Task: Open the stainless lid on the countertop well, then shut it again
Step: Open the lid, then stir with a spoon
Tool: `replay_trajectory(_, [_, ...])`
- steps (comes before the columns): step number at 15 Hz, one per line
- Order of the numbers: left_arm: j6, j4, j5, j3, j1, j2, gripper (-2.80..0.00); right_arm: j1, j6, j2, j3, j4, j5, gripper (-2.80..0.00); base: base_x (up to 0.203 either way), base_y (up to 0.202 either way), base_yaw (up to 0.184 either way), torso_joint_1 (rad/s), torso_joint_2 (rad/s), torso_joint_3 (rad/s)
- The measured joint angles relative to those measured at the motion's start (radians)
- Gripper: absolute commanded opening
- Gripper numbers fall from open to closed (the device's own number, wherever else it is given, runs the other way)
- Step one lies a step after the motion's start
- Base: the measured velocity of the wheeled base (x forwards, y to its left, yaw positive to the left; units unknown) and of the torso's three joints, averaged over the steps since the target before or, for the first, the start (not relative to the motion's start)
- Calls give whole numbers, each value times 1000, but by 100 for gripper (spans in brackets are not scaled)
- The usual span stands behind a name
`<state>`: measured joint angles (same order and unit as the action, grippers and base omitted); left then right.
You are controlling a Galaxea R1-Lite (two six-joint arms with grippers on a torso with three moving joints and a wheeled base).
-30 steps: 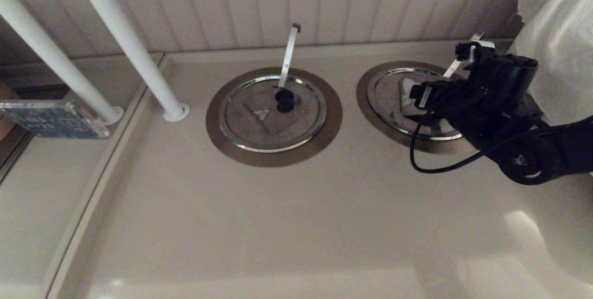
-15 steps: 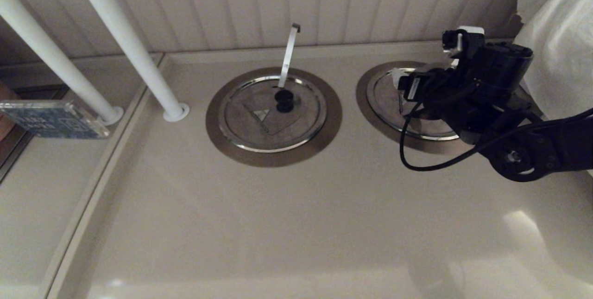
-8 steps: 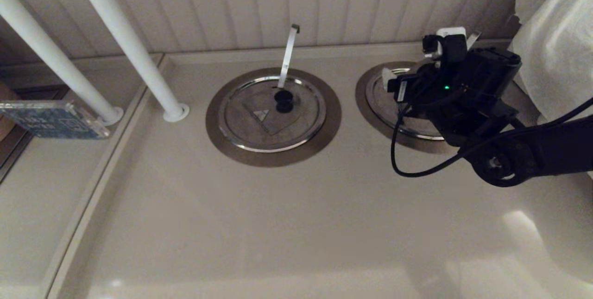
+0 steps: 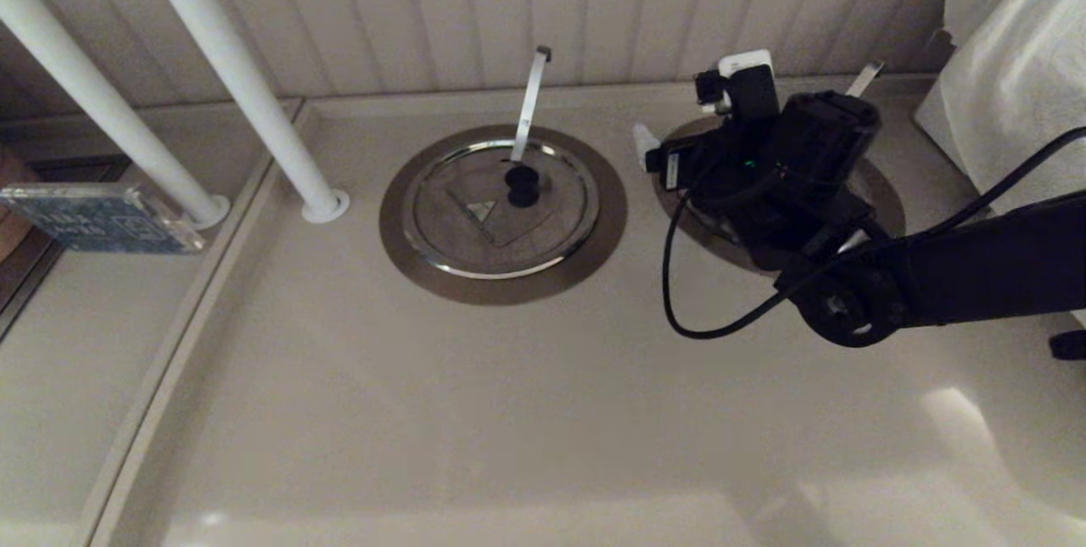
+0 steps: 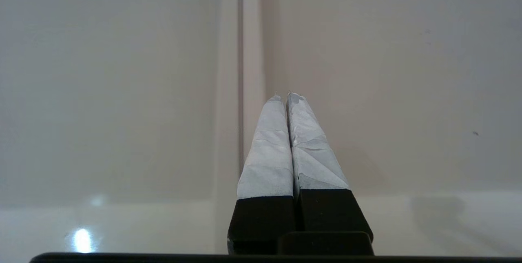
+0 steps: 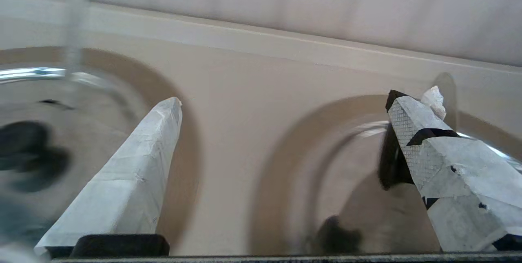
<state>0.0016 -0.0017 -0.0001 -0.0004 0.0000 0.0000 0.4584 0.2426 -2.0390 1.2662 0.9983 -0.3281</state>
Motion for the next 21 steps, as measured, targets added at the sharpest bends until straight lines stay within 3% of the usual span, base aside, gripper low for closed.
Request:
replay_trajectory(6, [0,0,0,0,0,0,-280,39,-2,42,67,-13,-10,0,0,0,0,0,0,0])
replay_trajectory(14, [0,1,0,0,0,0,-280,91,-43,217,-33,-56,-11,0,0,0,0,0,0,0])
replay_trajectory(16, [0,0,0,0,0,0,-280,7,-38,231,-2,-135,-16,0,0,0,0,0,0,0])
replay_trajectory(21, [0,0,0,0,0,0,-280,-268,-130,146,129,-292,-16,0,0,0,0,0,0,0])
